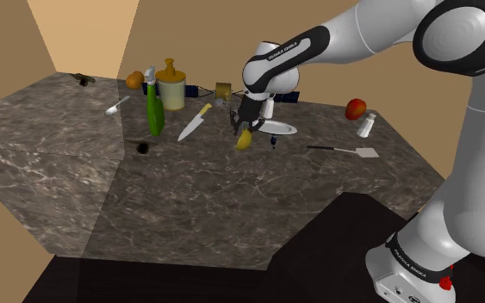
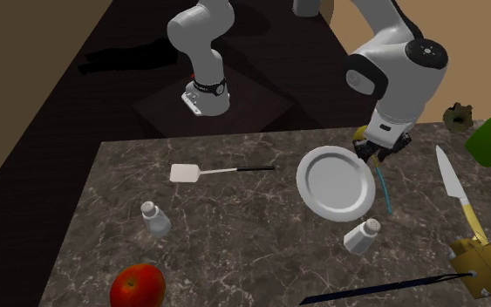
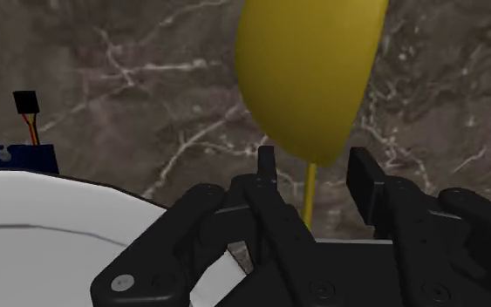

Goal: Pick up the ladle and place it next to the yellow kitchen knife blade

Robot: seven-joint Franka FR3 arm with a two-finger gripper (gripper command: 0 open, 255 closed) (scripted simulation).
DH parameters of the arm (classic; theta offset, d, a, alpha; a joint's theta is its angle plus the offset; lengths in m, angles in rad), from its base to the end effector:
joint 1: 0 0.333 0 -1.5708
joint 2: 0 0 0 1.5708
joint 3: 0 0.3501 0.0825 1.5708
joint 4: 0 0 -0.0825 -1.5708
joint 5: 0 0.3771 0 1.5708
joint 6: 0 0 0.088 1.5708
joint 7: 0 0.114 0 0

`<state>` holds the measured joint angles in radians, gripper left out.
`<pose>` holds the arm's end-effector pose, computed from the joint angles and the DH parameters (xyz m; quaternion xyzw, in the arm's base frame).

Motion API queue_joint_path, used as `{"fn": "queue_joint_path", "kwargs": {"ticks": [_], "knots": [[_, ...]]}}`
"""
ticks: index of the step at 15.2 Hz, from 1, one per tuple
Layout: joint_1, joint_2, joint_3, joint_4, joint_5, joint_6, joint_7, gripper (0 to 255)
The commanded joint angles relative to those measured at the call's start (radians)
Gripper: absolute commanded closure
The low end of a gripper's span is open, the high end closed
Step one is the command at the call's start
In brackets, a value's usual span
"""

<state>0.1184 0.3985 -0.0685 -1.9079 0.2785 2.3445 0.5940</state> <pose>0.6384 0.0405 0.3222 -0.9304 0.3552 0.0086 0.0900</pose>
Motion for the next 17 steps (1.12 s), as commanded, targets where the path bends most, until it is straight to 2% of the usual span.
{"fn": "queue_joint_path", "kwargs": {"ticks": [1, 5, 9, 17], "knots": [[0.0, 0.001, 0.0, 0.0, 0.0, 0.0, 0.0, 0], [0.0, 0.0, 0.0, -0.001, 0.0, 0.0, 0.0, 0], [-0.005, -0.078, -0.014, 0.02, -0.023, -0.099, 0.014, 0], [-0.005, -0.078, -0.014, 0.02, -0.023, -0.099, 0.014, 0]]}}
